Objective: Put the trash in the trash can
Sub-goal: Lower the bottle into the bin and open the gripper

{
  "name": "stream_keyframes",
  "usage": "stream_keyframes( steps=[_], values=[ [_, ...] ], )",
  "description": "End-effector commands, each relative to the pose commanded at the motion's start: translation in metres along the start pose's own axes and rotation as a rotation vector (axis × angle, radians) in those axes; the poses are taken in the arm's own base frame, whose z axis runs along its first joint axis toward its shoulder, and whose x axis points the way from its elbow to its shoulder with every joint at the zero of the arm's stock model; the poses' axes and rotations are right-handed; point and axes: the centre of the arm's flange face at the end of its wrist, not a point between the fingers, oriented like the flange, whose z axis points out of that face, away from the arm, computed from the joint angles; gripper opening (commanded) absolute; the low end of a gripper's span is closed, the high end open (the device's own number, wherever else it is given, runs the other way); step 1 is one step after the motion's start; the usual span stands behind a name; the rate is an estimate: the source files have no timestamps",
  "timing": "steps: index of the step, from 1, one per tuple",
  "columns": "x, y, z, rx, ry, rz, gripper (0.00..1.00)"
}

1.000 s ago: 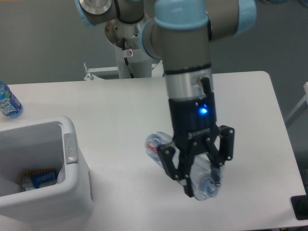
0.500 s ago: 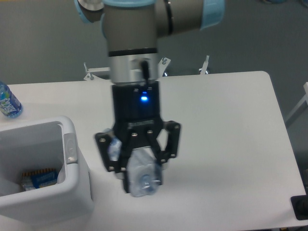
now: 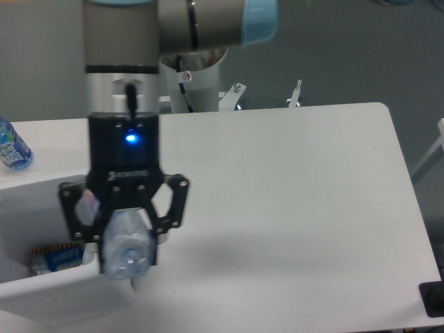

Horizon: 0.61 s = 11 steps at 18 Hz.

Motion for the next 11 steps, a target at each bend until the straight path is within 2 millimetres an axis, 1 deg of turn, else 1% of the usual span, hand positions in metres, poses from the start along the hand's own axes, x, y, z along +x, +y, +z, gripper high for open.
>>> stream_keyframes(
  steps=[3, 4, 5, 6, 7, 10, 11],
  values=[
    [0.008, 0.006, 0.007, -0.015, 0.010, 0.007, 0.60],
    [0.008, 0.008, 0.011, -0.021, 0.009, 0.007, 0.61],
    [0.009, 0.012, 0.019, -0.035, 0.011, 0.008, 0.63],
    [0.020, 0.020, 0.029, -0.053, 0.023, 0.019, 0.64],
    [0.026, 0.027, 0.038, -0.068, 0.028, 0.027, 0.64],
    [0.026, 0.035, 0.059, -0.096, 0.025, 0.027, 0.64],
    [0.026, 0.036, 0.061, -0.100, 0.026, 0.027, 0.64]
  ],
)
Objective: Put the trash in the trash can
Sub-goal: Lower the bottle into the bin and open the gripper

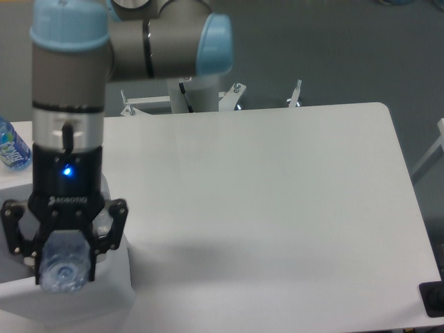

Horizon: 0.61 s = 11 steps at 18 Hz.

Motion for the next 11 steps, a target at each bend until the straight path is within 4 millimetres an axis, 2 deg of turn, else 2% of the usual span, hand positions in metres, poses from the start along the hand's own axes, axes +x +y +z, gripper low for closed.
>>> stream_keyframes(
  steps=[1, 3, 5, 7, 11],
  values=[
    [0.002, 0.003, 0.006, -0.009, 0.001, 0.008, 0.70],
    [0.001, 0.006, 0.016, -0.022, -0.004, 0.020, 0.94],
    [0.000, 0.012, 0.026, -0.039, -0.006, 0.036, 1.00],
    [-0.002, 0.018, 0.029, -0.052, -0.008, 0.070, 1.00],
    [-0.001, 0.012, 0.009, -0.026, -0.025, 0.096, 1.00]
  ],
)
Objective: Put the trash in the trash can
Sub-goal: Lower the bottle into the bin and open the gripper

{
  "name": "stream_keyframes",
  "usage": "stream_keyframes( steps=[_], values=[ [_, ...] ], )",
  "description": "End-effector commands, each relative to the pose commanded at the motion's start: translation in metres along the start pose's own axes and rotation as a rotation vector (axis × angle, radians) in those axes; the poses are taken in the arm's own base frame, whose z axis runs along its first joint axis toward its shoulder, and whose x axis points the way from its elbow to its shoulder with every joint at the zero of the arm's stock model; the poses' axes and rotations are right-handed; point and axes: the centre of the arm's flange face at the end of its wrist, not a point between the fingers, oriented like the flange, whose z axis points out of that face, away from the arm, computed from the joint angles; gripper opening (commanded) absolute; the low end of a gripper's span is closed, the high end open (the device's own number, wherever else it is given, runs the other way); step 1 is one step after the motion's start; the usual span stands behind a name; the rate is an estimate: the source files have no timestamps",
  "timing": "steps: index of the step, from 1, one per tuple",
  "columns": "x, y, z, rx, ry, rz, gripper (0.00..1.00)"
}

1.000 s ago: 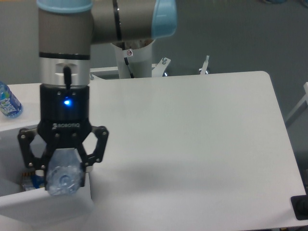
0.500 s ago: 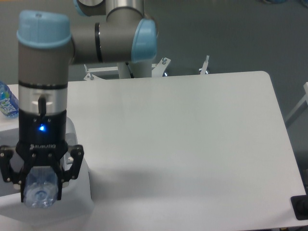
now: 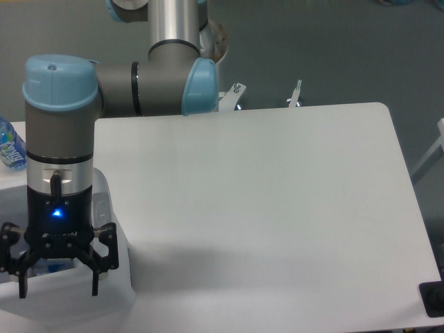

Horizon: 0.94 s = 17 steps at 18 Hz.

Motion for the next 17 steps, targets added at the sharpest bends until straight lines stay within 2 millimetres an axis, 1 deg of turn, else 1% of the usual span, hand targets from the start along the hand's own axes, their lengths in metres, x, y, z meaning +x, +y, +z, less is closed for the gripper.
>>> stream_keyframes(
  steps=[1, 4, 6, 8, 9, 14, 16, 17],
  values=[
    [-0.002, -0.003, -0.007, 0.016, -0.036, 0.003, 1.00],
    [-0.024, -0.017, -0.027, 0.064, -0.178, 0.034, 1.00],
    [-0.035, -0.024, -0.034, 0.070, -0.268, 0.125, 1.00],
    [-0.057, -0.031, -0.059, 0.080, -0.383, 0.193, 1.00],
    [-0.063, -0.032, -0.069, 0.073, -0.398, 0.212, 1.00],
    [-0.113, -0.024, -0.076, -0.144, -0.437, 0.339, 1.00],
    [-0.125, -0.019, -0.078, -0.229, -0.432, 0.397, 1.00],
    [-0.131, -0.018, -0.085, -0.258, -0.430, 0.420, 1.00]
  ],
)
